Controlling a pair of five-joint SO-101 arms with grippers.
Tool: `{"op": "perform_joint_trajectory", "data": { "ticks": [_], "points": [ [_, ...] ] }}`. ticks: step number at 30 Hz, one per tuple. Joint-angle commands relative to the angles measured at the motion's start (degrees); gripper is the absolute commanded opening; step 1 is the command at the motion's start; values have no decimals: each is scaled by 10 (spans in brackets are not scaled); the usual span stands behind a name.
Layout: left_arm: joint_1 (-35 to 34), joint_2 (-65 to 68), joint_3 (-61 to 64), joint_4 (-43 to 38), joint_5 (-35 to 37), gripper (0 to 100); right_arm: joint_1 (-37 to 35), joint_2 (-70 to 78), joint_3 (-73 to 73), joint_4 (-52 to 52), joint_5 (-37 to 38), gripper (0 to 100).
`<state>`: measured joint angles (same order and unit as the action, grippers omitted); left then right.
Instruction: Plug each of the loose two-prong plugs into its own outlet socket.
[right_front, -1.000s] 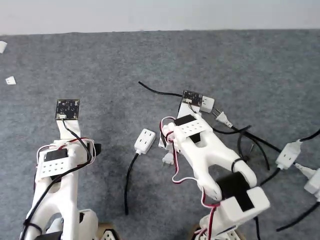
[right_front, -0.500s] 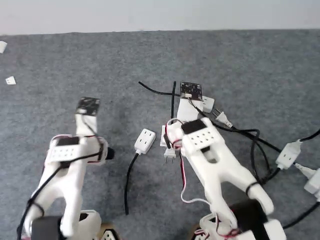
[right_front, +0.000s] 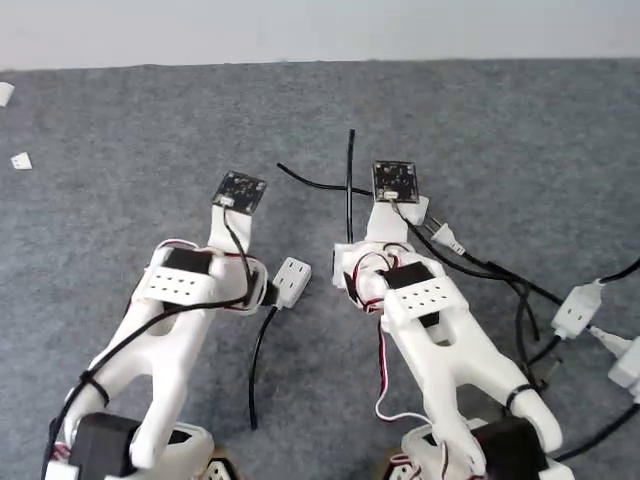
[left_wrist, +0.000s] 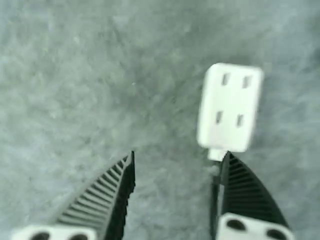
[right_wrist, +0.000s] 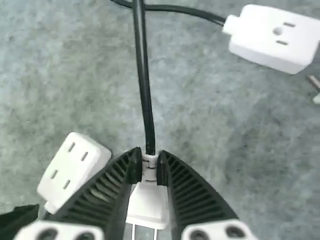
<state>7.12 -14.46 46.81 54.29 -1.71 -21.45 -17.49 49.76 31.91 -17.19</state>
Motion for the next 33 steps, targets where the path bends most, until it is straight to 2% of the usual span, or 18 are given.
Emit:
{"op": "perform_joint_trajectory", "data": {
  "ticks": [1, 6, 10, 13, 17, 20, 23, 33],
  "points": [
    [12, -2, -60, 10, 49, 235, 0, -43, -6, 33, 45, 8],
    [-17, 126, -131, 10, 25, 14, -21, -130, -3, 103, 49, 8],
    [-35, 202, -172, 18, -27, 12, -35, -224, 14, 153, 89, 8],
    [-24, 218, -189, 67, -83, 12, -73, -299, 61, 153, 109, 8],
    [-7, 214, -168, 109, -210, 12, -144, -382, 117, 153, 110, 8],
    [-6, 191, -146, 109, -235, 12, -177, -416, 142, 153, 106, 8],
    [18, 153, -98, 101, -293, 12, -186, -415, 145, 152, 105, 8],
    [53, -35, 82, 15, -332, 12, -184, -348, 127, 136, 105, 8]
  ]
}}
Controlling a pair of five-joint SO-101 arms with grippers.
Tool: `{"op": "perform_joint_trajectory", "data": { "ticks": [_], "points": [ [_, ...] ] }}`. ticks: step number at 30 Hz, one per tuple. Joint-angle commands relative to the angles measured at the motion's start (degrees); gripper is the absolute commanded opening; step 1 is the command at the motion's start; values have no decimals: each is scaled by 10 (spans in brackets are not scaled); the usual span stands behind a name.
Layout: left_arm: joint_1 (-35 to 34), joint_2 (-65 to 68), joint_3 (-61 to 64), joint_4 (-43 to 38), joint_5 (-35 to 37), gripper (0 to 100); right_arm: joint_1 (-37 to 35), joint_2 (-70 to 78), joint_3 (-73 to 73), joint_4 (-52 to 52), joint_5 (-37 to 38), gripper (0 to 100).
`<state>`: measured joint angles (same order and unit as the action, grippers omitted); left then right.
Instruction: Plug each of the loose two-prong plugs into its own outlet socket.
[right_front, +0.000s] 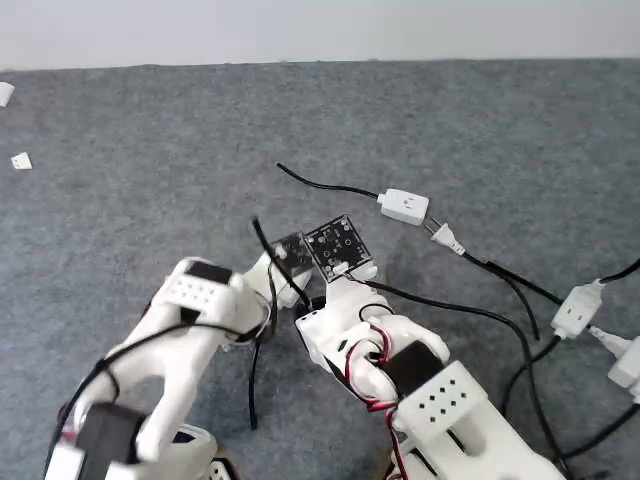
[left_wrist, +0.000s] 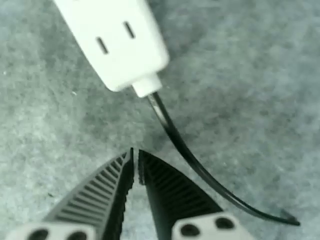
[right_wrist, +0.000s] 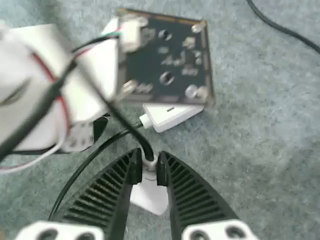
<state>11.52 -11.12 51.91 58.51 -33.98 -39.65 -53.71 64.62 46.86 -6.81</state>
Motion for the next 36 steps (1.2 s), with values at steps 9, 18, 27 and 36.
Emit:
{"op": "perform_joint_trajectory", "data": {
  "ticks": [9, 18, 27, 36],
  "points": [
    [34, -76, 47, -30, -14, 12, 5, 27, -33, -14, 1, 8],
    [52, -78, 58, -38, -47, 12, 47, 28, -51, -11, -22, 8],
    [-2, -78, 45, -88, 33, 12, 53, 31, -55, -34, -27, 8],
    [-131, -224, 80, -166, 149, 12, 64, 34, -118, -21, -33, 8]
  ]
}}
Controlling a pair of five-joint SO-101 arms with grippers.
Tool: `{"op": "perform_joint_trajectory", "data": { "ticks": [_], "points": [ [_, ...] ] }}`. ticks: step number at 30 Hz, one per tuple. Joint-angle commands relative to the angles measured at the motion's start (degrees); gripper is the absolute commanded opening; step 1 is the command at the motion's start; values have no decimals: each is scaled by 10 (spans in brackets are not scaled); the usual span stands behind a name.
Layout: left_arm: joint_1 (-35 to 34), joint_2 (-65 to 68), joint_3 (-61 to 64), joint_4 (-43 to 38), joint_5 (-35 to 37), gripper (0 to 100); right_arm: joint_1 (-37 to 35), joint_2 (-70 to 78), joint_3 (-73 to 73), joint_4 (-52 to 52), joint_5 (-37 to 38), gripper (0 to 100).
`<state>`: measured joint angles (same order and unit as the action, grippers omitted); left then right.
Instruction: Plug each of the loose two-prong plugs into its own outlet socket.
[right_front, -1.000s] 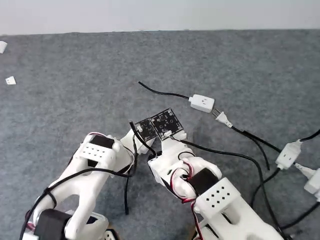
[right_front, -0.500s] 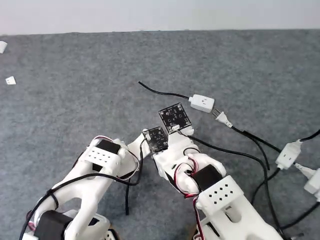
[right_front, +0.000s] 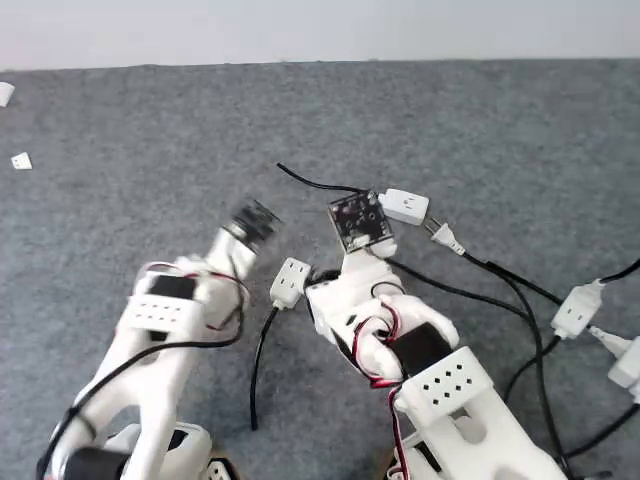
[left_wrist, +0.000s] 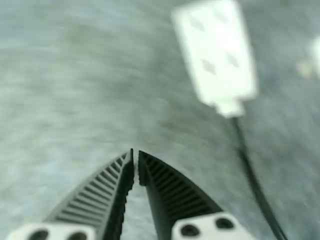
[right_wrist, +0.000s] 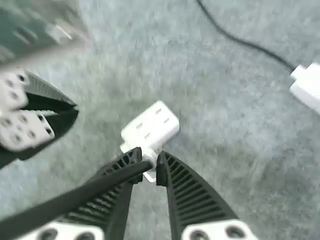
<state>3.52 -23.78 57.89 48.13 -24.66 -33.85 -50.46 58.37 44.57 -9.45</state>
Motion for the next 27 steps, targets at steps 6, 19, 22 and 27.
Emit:
{"op": "perform_joint_trajectory", "data": {
  "ticks": [6, 19, 22, 27],
  "points": [
    [-45, -240, 126, -99, 69, 12, 8, 75, -130, 1, -4, 8],
    [-55, -147, 82, -114, 68, 12, 53, 390, -339, 0, -4, 8],
    [-55, -147, 82, -114, 68, 12, 53, 417, -352, -1, -4, 8],
    [-55, -147, 82, -114, 67, 12, 50, 426, -352, -1, -4, 8]
  ]
}}
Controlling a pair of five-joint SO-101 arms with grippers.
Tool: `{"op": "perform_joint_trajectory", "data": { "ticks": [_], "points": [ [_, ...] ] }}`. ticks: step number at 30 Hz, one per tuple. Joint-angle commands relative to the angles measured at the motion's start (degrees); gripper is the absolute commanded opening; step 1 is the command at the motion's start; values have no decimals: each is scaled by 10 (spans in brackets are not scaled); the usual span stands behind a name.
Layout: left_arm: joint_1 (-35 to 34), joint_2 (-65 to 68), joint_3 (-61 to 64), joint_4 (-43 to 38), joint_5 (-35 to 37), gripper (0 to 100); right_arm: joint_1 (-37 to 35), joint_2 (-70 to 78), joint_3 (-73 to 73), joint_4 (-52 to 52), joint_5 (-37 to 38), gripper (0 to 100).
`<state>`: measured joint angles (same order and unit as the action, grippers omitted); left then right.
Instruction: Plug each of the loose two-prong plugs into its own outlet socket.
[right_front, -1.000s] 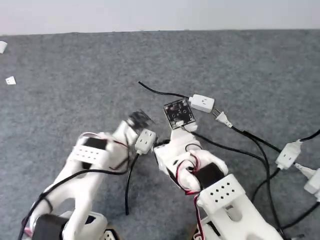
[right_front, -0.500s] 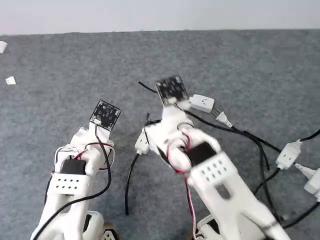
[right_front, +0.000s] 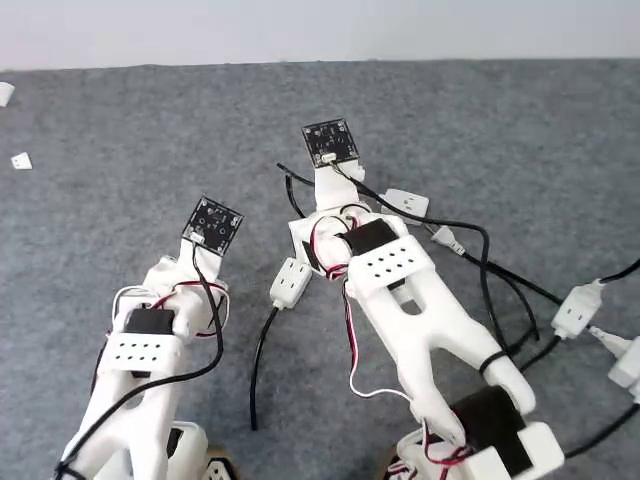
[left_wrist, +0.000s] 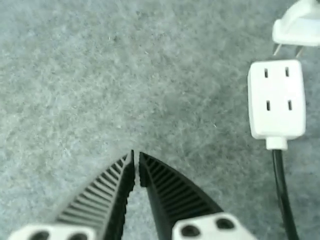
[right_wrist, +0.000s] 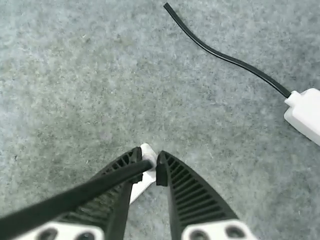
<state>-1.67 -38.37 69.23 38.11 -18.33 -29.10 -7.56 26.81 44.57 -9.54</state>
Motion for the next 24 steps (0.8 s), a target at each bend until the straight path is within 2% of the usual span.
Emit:
{"op": "perform_joint_trajectory", "data": {
  "ticks": [1, 24],
  "points": [
    [-3, -1, -31, -14, 4, 12, 2, -2, -36, -1, -4, 8],
    [-3, 0, -31, -15, 4, 12, -38, -1, 5, 5, -3, 8]
  ]
}}
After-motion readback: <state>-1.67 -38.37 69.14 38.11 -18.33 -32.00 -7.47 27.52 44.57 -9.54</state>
